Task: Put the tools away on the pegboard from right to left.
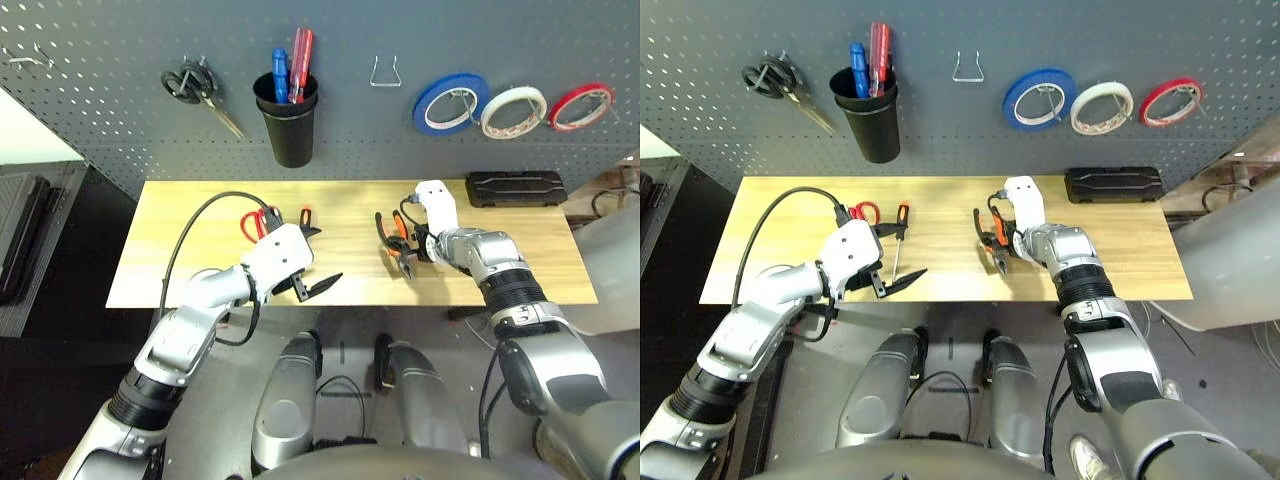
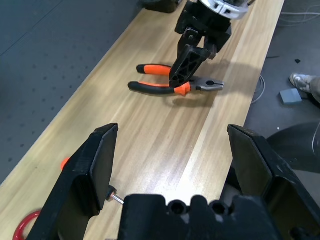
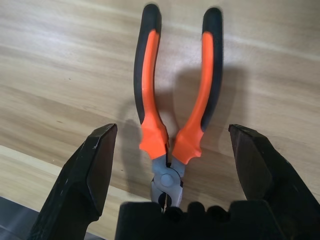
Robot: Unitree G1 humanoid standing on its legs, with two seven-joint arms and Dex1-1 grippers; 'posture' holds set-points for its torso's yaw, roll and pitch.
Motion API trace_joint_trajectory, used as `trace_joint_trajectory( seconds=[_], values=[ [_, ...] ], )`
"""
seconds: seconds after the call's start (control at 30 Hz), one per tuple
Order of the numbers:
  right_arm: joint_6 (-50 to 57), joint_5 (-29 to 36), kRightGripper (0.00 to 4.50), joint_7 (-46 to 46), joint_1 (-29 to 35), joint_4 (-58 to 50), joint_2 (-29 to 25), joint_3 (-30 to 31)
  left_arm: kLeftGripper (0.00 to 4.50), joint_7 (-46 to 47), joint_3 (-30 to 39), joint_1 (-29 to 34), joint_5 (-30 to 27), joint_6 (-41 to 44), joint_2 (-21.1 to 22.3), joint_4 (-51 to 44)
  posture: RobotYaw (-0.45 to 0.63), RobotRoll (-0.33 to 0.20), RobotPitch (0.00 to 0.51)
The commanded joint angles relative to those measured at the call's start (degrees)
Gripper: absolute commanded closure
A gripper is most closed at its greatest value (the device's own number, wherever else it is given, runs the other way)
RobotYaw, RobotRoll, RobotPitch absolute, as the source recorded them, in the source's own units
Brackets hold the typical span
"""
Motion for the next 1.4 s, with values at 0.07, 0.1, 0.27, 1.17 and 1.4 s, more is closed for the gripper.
trace_joint_trajectory(
  seconds=[0.07,0.1,0.27,1.17,1.4],
  values=[
    [-2.7,-2.2,0.06,-0.7,-2.8,8.5,0.8,1.1,0.0,-0.5,-1.2,1.2,1.0,0.9,0.3,-0.6,0.35,0.0,0.27],
    [-3.5,-2.7,0.06,-0.8,-3.7,10.6,1.1,1.2,0.0,-0.5,-1.2,1.2,1.0,1.0,0.3,-0.7,0.36,0.0,0.271],
    [-7.3,-4.2,0.06,-1.3,-6.0,17.9,2.1,1.1,0.0,-0.4,-1.3,1.6,1.3,1.6,0.3,-1.2,0.37,0.0,0.276],
    [-14.9,-7.9,2.03,1.4,-4.0,14.9,0.6,3.0,0.0,-0.3,0.5,1.4,0.6,1.5,0.3,-0.7,0.37,0.0,0.261],
    [-15.4,-7.8,2.03,6.4,3.1,-1.6,-5.0,3.9,0.0,0.0,1.5,2.2,1.1,0.9,1.0,-1.0,0.37,0.0,0.249]
  ],
)
